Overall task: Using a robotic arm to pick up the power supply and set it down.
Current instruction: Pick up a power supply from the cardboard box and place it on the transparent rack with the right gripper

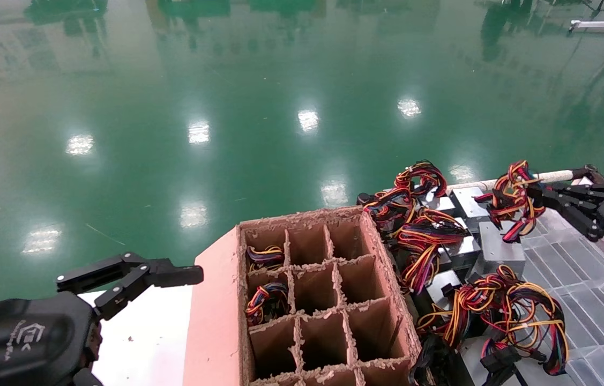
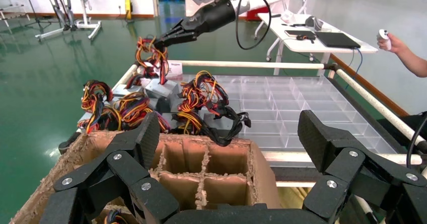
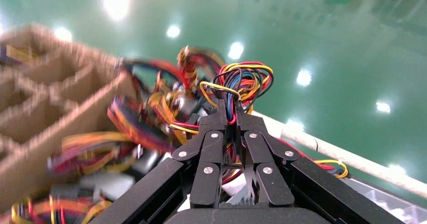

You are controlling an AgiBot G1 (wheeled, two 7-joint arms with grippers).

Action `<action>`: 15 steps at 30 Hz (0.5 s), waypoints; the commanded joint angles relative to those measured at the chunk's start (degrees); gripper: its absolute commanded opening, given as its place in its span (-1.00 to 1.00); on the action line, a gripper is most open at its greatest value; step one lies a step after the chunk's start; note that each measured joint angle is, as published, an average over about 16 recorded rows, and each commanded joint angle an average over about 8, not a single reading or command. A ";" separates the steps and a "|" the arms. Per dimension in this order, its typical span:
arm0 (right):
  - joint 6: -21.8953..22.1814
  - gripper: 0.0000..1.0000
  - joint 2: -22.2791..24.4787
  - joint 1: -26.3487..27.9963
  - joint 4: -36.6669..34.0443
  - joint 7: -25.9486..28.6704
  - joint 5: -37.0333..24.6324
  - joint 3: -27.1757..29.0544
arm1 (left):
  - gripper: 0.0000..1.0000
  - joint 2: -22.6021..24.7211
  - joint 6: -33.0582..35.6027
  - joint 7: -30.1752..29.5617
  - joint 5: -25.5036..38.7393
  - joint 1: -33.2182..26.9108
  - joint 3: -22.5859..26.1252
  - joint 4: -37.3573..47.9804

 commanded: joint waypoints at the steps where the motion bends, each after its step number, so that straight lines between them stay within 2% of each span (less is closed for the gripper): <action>1: -0.36 -1.00 0.12 -0.75 -0.87 0.84 1.45 1.05 | 1.00 0.00 0.00 0.00 0.00 0.00 0.00 0.00; 7: 1.59 -1.00 -1.47 -3.77 -1.74 1.67 6.18 4.42 | 1.00 0.00 0.00 0.00 0.00 0.00 0.00 0.00; 15: 1.97 -1.00 -2.26 -8.29 -0.60 0.21 10.87 7.76 | 1.00 0.00 0.00 0.00 -0.01 0.00 0.01 0.00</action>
